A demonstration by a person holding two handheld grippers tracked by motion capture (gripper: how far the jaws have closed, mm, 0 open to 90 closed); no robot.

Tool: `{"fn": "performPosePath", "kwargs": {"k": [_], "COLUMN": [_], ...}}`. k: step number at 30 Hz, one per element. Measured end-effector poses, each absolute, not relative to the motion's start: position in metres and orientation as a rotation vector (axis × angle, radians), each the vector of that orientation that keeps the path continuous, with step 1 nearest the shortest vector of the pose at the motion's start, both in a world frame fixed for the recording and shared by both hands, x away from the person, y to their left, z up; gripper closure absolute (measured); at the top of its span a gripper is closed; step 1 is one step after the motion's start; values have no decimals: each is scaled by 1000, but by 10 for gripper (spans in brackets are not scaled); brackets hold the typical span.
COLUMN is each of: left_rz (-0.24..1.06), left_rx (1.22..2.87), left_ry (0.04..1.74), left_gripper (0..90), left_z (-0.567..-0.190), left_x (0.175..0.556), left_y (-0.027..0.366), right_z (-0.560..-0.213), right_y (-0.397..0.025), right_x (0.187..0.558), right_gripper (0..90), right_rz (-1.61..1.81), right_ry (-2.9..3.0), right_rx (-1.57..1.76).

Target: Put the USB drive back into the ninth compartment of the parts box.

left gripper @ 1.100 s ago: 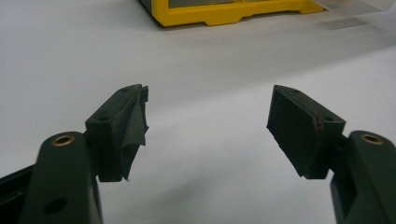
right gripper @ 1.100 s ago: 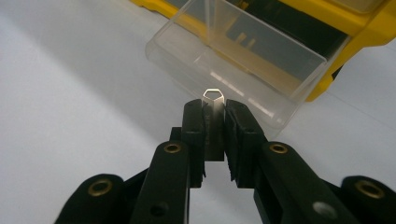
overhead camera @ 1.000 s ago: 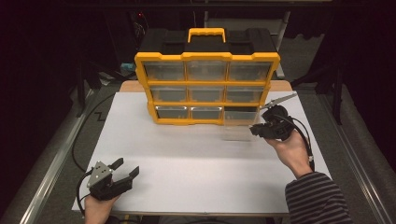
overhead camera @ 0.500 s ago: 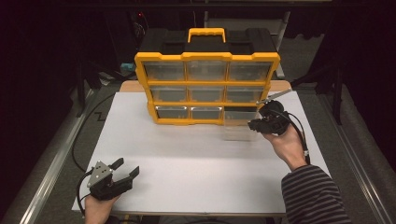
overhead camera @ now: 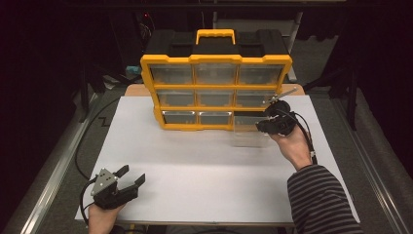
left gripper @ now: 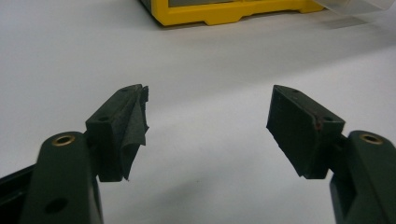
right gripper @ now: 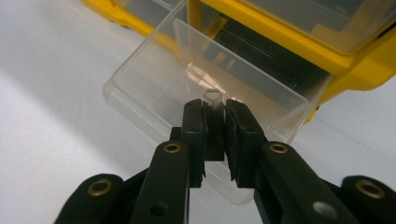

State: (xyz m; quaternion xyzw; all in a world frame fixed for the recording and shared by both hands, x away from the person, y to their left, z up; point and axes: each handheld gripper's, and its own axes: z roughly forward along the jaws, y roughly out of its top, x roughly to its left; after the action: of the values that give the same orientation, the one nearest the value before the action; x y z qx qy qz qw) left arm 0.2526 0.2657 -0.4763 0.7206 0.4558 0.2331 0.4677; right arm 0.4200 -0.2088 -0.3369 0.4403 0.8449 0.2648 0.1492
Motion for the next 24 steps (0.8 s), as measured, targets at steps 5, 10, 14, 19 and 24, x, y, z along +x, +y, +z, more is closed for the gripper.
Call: {"fn": "performPosePath", "kwargs": {"k": [5, 10, 14, 19, 24], "left_rz": [574, 573, 573, 572, 573], "left_rx": [1765, 1766, 1766, 1767, 1768], "left_ry": [1120, 1120, 1120, 1120, 1120], "left_gripper": [293, 293, 292, 293, 293], "left_z": [-477, -477, -477, -477, -476], "left_x": [253, 253, 253, 253, 253], "left_y": [265, 266, 266, 266, 265], "right_z": [-342, -347, -350, -352, -349], "right_y": [-208, -207, -205, -204, -205], "right_x": [427, 434, 437, 436, 431], "right_gripper": [795, 792, 763, 703, 619], "right_rz": [737, 726, 692, 686, 715], "right_ry": [2425, 2421, 2426, 2428, 2424], "right_rx": [1297, 1319, 1308, 1300, 1287]}}
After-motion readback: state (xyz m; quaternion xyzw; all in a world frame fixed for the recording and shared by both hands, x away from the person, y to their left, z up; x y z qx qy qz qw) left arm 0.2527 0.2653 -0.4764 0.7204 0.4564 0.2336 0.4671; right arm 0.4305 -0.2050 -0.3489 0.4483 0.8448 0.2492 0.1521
